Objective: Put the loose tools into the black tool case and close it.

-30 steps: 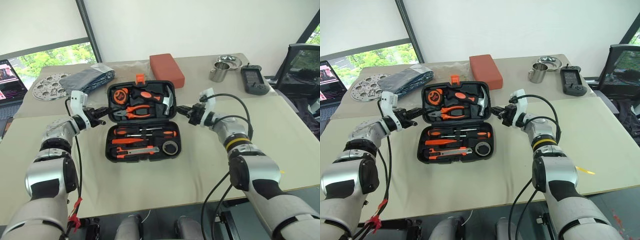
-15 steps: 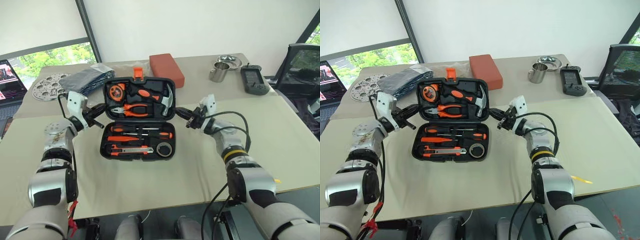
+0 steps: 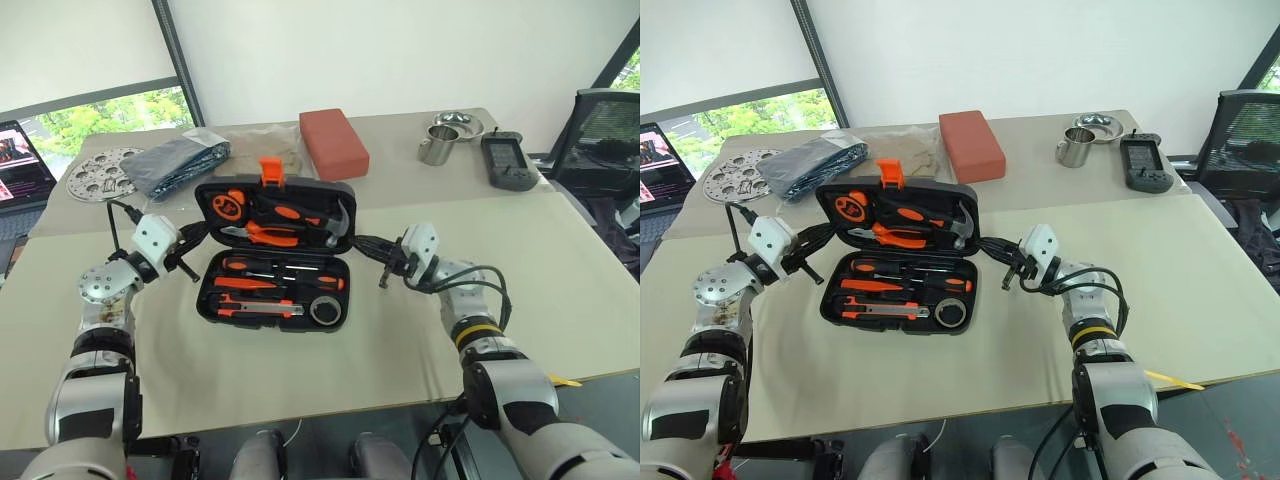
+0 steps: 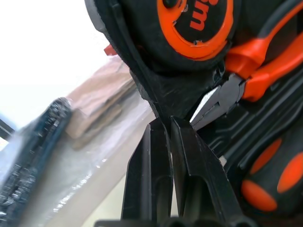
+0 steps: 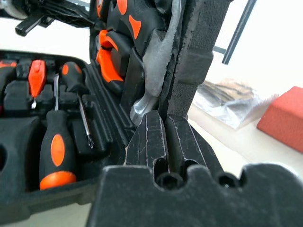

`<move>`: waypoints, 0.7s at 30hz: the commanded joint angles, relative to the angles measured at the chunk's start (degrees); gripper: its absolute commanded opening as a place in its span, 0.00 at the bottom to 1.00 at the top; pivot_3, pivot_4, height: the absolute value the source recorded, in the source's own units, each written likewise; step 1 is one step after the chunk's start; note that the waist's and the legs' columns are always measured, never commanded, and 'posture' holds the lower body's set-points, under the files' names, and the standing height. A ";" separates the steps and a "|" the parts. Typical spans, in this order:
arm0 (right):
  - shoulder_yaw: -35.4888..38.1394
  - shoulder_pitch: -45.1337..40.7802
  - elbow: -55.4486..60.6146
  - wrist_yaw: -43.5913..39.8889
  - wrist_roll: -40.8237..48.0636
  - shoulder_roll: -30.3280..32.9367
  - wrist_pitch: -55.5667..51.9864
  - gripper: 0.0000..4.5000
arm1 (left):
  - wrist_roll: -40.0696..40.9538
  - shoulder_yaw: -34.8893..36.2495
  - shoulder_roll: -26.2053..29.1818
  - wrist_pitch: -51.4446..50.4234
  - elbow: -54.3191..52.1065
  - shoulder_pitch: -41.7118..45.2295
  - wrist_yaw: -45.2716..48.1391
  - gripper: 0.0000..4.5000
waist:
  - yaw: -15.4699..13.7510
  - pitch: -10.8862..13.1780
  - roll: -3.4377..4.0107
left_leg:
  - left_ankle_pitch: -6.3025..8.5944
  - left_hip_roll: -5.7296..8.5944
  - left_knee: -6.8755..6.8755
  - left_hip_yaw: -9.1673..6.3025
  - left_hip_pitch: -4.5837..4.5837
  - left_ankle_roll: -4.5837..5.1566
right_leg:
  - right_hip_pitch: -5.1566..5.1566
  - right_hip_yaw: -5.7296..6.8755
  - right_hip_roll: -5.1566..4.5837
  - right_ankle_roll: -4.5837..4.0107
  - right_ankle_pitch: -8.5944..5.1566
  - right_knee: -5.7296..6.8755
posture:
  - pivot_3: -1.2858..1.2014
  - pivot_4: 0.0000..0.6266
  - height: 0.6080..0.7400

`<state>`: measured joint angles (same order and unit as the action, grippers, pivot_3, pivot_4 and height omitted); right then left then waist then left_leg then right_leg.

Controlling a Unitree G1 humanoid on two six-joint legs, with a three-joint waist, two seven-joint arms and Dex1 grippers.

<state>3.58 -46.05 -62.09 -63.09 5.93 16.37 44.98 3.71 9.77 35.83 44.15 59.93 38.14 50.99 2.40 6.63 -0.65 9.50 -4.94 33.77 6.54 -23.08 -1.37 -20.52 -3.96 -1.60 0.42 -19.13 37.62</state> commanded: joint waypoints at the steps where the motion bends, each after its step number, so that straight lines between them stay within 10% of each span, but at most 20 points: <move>1: -0.62 -0.59 3.16 0.07 -0.03 1.33 8.34 0.01 | -2.66 -1.08 2.37 5.85 1.12 -0.80 -3.17 0.00 | -0.04 0.00 0.00 | 0.00 0.00 0.00 -0.01 0.02 0.00 | 0.02 0.00 0.00 0.00 0.00 0.01 | 0.52 0.24 0.97; 8: -5.94 1.97 1.19 3.58 -8.23 6.50 26.65 0.45 | -24.71 -9.86 11.65 24.82 3.46 -3.48 -22.03 0.00 | -0.06 0.00 0.00 | 0.13 0.01 -0.02 0.08 0.36 0.21 | 0.27 -0.06 -0.07 0.00 0.00 -0.14 | 0.52 0.24 0.97; 11: -7.52 3.73 -0.46 5.70 -10.98 10.05 29.05 0.68 | -33.14 -13.77 16.16 24.59 4.38 -4.21 -31.27 0.28 | -0.15 0.00 0.00 | 0.20 0.02 -0.07 0.20 0.49 0.32 | 0.36 -0.05 -0.21 -0.01 0.00 -0.43 | 0.52 0.24 0.97; 14: -7.74 5.66 -1.52 6.93 -11.00 13.65 26.42 0.93 | -30.67 -13.98 18.04 20.35 8.41 -4.64 -30.84 0.56 | -0.47 0.00 -0.01 | 0.26 0.11 -0.17 0.43 0.65 0.43 | 0.37 0.01 -0.60 0.00 0.00 -0.38 | 0.52 0.24 0.97; 18: -7.11 9.06 1.58 2.37 -4.66 15.82 18.34 0.93 | -18.23 -8.31 16.53 13.56 12.17 -5.39 -17.31 0.88 | -0.43 0.01 -0.02 | 0.36 0.15 -0.17 0.83 0.83 0.58 | 0.42 0.05 -0.83 0.02 -0.01 -0.41 | 0.52 0.24 0.97; 21: -6.96 15.14 14.09 -2.45 3.66 15.54 3.81 0.93 | -10.44 -4.22 14.46 7.03 11.96 -5.92 -8.03 0.88 | -0.38 0.01 -0.02 | 0.35 0.11 -0.16 0.96 0.88 0.57 | 0.42 0.16 -0.80 0.02 -0.01 -0.36 | 0.52 0.24 0.97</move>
<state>-3.96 -32.17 -54.57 -63.31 4.45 31.86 55.53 -11.83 2.85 50.30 54.23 72.18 32.38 38.30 2.02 6.64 -0.66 9.85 -4.84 33.62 7.50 -22.21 -0.82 -20.10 -3.79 -2.36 0.44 -19.14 37.29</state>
